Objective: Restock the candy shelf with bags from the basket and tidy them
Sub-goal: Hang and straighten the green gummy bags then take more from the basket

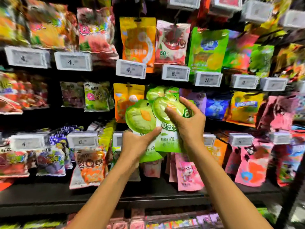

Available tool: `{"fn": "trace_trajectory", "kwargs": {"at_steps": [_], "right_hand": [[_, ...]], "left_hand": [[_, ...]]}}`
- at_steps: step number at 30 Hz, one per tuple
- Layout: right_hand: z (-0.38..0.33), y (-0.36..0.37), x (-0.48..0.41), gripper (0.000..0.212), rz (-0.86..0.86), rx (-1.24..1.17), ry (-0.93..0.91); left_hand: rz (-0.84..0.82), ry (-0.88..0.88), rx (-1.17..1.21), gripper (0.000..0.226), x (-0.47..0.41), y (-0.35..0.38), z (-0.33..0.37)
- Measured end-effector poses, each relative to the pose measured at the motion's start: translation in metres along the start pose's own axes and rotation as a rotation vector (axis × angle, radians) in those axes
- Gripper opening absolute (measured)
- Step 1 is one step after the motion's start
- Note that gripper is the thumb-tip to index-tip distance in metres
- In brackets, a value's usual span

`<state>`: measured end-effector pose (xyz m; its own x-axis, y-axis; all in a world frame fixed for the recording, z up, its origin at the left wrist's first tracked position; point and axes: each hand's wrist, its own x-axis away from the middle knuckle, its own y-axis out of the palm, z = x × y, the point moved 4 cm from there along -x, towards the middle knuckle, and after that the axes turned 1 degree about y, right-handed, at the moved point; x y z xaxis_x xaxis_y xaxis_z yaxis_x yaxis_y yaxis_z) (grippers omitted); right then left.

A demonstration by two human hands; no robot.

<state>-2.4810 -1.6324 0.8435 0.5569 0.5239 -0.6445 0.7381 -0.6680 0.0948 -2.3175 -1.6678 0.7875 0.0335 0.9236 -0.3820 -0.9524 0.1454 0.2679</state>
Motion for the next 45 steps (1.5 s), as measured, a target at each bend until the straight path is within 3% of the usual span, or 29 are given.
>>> {"fn": "trace_trajectory", "kwargs": {"at_steps": [12,16,24,39,45], "right_hand": [[0.011,0.029,-0.062,0.061,-0.092,0.039,-0.06],[0.018,0.036,-0.074,0.058,-0.1,0.003,-0.047],[0.028,0.04,-0.082,0.07,-0.114,0.044,0.01],[0.025,0.039,-0.079,0.065,-0.077,0.087,0.029],[0.031,0.039,-0.08,0.058,-0.044,0.223,0.031]], "left_hand": [[0.137,-0.009,-0.002,0.044,-0.04,0.0,0.004],[0.157,-0.061,0.02,0.039,-0.047,-0.003,0.002],[0.135,-0.09,0.059,0.039,-0.052,-0.008,0.0],[0.078,-0.035,0.098,0.047,-0.044,-0.018,0.004],[-0.018,-0.026,0.118,0.051,-0.04,-0.015,0.012]]}}
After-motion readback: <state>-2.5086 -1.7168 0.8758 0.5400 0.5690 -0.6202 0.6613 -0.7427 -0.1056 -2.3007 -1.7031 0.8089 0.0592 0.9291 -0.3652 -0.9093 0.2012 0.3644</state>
